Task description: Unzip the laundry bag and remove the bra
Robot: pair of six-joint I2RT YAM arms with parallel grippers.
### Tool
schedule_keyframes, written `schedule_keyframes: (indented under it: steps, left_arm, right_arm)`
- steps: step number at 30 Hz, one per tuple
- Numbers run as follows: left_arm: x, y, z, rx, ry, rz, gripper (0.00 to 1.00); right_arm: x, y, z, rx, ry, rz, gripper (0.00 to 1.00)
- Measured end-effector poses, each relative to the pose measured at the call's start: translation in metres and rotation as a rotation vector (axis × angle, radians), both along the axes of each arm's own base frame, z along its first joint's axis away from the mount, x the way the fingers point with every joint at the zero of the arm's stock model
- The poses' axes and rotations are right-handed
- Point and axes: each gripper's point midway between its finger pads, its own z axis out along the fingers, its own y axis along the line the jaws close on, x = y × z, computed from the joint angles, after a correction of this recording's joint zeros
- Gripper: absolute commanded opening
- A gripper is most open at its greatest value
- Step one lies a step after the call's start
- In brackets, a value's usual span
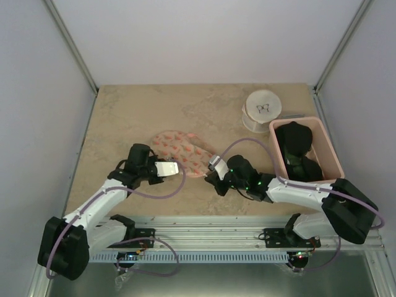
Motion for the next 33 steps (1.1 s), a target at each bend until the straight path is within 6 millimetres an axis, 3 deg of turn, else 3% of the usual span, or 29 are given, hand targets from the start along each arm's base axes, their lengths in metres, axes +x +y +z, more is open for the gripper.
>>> schedule_keyframes:
  steps: [2,4,11,14,18,21,26,33]
  left_arm:
    - [0.002,0.007,0.001,0.006,-0.006,-0.002,0.83]
    - [-0.005,0.009,0.003,0.008,0.017,-0.027,0.96]
    - [-0.049,-0.01,0.04,-0.065,0.061,-0.239,0.98]
    - [-0.068,-0.018,0.041,-0.09,0.074,-0.278,0.84]
    - [-0.089,-0.026,0.021,-0.087,0.128,-0.298,0.56]
    - [-0.086,-0.023,0.006,-0.073,0.166,-0.239,0.33]
    - [-0.07,-0.025,0.002,-0.073,0.156,-0.186,0.0]
    - [-0.07,-0.024,0.001,-0.059,0.082,-0.225,0.0]
  right_arm:
    - [-0.005,0.008,0.001,0.024,0.011,0.045,0.01]
    - [-0.01,0.014,-0.004,0.028,0.032,0.078,0.01]
    - [-0.033,0.064,-0.009,0.05,0.079,0.236,0.01]
    - [-0.041,0.084,-0.001,0.086,0.076,0.293,0.01]
    - [-0.048,0.097,0.004,0.114,0.081,0.337,0.0]
    - [-0.05,0.098,0.004,0.119,0.085,0.348,0.01]
    - [-0.05,0.099,0.005,0.121,0.085,0.347,0.01]
    - [-0.047,0.096,0.005,0.109,0.078,0.324,0.01]
